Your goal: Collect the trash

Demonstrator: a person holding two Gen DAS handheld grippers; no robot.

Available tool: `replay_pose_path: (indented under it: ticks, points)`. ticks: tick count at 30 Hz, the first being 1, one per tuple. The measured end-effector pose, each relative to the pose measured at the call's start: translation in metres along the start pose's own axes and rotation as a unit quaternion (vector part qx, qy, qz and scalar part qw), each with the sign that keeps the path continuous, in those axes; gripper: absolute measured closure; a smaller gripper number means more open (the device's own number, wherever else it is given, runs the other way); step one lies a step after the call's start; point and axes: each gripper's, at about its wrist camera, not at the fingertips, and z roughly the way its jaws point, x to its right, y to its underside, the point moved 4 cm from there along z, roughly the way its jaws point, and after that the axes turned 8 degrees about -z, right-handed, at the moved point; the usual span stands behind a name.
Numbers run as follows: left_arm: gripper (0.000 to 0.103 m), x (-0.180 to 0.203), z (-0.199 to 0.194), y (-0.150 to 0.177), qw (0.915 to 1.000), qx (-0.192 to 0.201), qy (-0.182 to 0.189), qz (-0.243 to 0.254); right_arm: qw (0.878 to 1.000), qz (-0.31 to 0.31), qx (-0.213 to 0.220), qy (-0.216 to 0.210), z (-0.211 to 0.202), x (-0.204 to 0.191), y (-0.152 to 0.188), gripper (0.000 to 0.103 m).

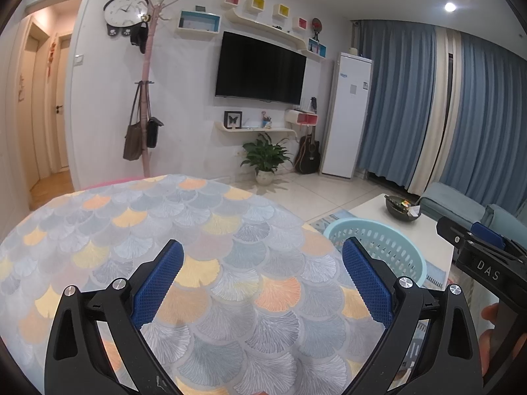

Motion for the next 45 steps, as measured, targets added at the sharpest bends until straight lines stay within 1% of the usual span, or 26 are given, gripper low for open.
replay_pose_path:
  ticks: [23,32,36,38,41,43,45]
  points:
    - [0.009,0.01,-0.005,0.002,1.0,0.005,0.0,0.007,1.0,-0.001,-0.001,-0.006,0.003,-0.005,0.002,0.028]
    - [0.009,0.015,-0.008,0.001,0.9996,0.016,-0.017,0.013,1.0,-0.005,0.001,-0.006,0.003,-0.006,-0.001,0.028]
    - [0.009,0.017,-0.011,0.0,0.9993,0.019,-0.027,0.02,1.0,-0.003,-0.002,-0.013,0.002,-0.004,-0.004,0.028]
    - [0.009,0.018,-0.015,-0.003,0.9988,0.029,-0.033,0.023,1.0,-0.004,-0.002,-0.016,0.0,-0.005,-0.005,0.028]
    - [0.009,0.021,-0.019,-0.009,0.9989,0.025,-0.033,0.021,1.0,-0.008,-0.008,-0.016,-0.002,-0.006,-0.005,0.028]
    - [0.009,0.024,-0.026,-0.013,0.9987,0.03,-0.031,0.025,1.0,-0.005,-0.009,-0.018,-0.003,-0.007,-0.005,0.028]
    - [0.009,0.024,-0.03,-0.017,0.9981,0.036,-0.038,0.034,1.0,0.001,-0.01,-0.025,-0.005,-0.007,-0.006,0.028]
